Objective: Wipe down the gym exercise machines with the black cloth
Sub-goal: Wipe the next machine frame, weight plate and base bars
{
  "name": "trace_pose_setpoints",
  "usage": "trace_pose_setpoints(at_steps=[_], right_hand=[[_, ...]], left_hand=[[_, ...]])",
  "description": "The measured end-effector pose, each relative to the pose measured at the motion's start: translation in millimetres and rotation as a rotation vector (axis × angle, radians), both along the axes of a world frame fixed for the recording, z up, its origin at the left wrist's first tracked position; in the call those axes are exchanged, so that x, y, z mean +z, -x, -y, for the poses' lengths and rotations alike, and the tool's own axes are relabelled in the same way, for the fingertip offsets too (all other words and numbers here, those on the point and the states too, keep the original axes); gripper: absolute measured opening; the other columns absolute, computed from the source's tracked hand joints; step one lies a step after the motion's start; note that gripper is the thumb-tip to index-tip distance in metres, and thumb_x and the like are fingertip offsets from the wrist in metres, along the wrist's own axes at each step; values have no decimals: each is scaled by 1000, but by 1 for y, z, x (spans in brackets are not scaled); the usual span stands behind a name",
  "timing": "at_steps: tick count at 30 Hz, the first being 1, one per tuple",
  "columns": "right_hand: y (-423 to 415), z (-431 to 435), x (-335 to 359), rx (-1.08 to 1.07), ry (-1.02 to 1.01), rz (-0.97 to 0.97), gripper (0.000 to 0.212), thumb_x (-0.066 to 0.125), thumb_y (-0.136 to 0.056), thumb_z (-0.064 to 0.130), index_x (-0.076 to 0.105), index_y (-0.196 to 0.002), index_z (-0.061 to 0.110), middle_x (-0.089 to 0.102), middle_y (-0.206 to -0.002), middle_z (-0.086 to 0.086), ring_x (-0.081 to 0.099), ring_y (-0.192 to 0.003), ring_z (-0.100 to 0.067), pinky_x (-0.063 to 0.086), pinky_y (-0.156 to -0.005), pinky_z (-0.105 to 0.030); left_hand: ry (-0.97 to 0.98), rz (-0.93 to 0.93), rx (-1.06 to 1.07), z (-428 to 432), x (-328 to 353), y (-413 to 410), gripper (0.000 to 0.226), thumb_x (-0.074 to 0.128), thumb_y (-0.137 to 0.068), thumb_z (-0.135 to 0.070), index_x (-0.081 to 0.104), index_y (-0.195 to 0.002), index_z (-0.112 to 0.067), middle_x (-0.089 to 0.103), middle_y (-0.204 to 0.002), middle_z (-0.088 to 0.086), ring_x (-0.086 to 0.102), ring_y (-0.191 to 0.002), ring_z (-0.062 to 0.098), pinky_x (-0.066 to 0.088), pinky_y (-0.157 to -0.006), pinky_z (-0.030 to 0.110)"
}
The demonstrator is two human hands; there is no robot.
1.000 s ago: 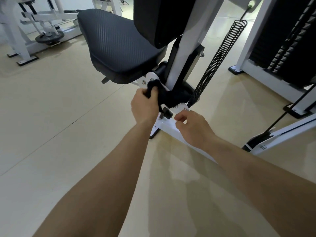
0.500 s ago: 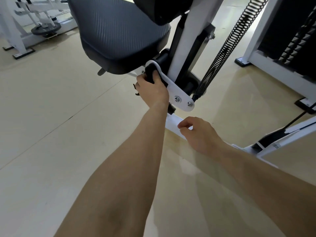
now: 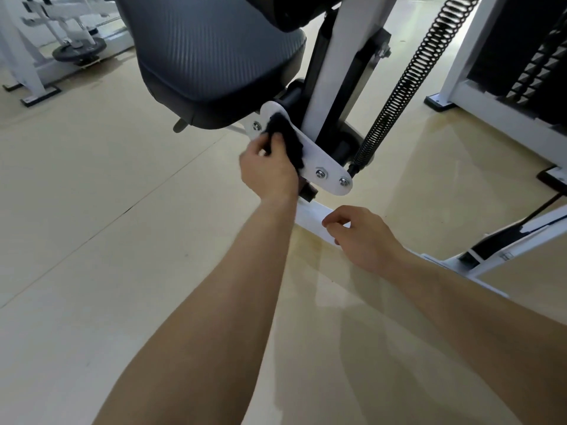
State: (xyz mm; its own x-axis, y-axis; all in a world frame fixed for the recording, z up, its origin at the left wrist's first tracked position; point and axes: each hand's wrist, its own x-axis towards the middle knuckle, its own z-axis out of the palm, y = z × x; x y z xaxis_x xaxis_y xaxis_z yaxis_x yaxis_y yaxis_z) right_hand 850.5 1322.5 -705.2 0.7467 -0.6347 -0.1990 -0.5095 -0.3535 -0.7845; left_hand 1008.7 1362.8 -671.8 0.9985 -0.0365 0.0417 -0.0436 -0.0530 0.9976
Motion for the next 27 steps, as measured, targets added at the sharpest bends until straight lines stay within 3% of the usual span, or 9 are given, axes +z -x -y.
trace_pose_setpoints(at_steps=[4, 9, 13, 16, 20, 24, 27], right_hand=[[2, 1, 3, -4, -11, 1, 21, 49, -97, 23, 68, -104, 27, 66, -100, 12, 65, -90, -12, 42, -61, -20], [4, 0, -1, 5, -13, -26, 20, 49, -97, 23, 68, -103, 28, 65, -102, 14, 65, -88, -9, 41, -59, -17], [1, -4, -1, 5, -25, -20, 20, 50, -97, 22, 69, -102, 27, 67, -98, 13, 66, -83, -10, 41, -58, -16], [-3, -10, 1, 24, -26, -18, 20, 49, -97, 22, 68, -101, 27, 68, -96, 12, 65, -82, -9, 41, -59, -17], [-4, -13, 6, 32, -36, -1, 19, 49, -97, 21, 68, -99, 25, 66, -87, 9, 61, -75, -9, 42, -55, -19], [0, -6, 9, 31, -3, -8, 20, 49, -96, 22, 68, -102, 25, 65, -92, 13, 60, -80, -6, 40, -59, -18], [8, 3, 9, 9, -17, -4, 19, 50, -96, 22, 68, -102, 26, 67, -96, 13, 65, -86, -10, 42, -62, -19]], left_hand=[[50, -40, 139, 4, 19, -39, 19, 65, -92, -25, 74, -104, -13, 72, -105, 3, 66, -97, 19, 47, -86, 24], [-57, -43, 57, 11, -3, -25, 23, 59, -96, -26, 72, -110, -13, 70, -106, 3, 64, -94, 18, 46, -86, 23], [-134, -72, -90, -1, -20, -2, 19, 60, -96, -25, 71, -90, -11, 71, -86, -1, 66, -85, 20, 49, -79, 26], [-32, -30, -47, -5, -4, -1, 18, 64, -93, -27, 70, -80, -16, 71, -79, -4, 66, -80, 16, 49, -77, 23], [121, -45, 148, 8, 34, -22, 18, 67, -92, -28, 75, -100, -15, 73, -96, -4, 65, -89, 13, 50, -88, 25], [23, 71, 106, 22, 30, -9, 28, 63, -95, -28, 72, -119, -17, 64, -113, -3, 58, -98, 10, 41, -92, 17], [-67, 119, 62, 15, 17, 0, 26, 64, -94, -27, 69, -116, -16, 64, -111, -5, 58, -99, 10, 39, -90, 16]])
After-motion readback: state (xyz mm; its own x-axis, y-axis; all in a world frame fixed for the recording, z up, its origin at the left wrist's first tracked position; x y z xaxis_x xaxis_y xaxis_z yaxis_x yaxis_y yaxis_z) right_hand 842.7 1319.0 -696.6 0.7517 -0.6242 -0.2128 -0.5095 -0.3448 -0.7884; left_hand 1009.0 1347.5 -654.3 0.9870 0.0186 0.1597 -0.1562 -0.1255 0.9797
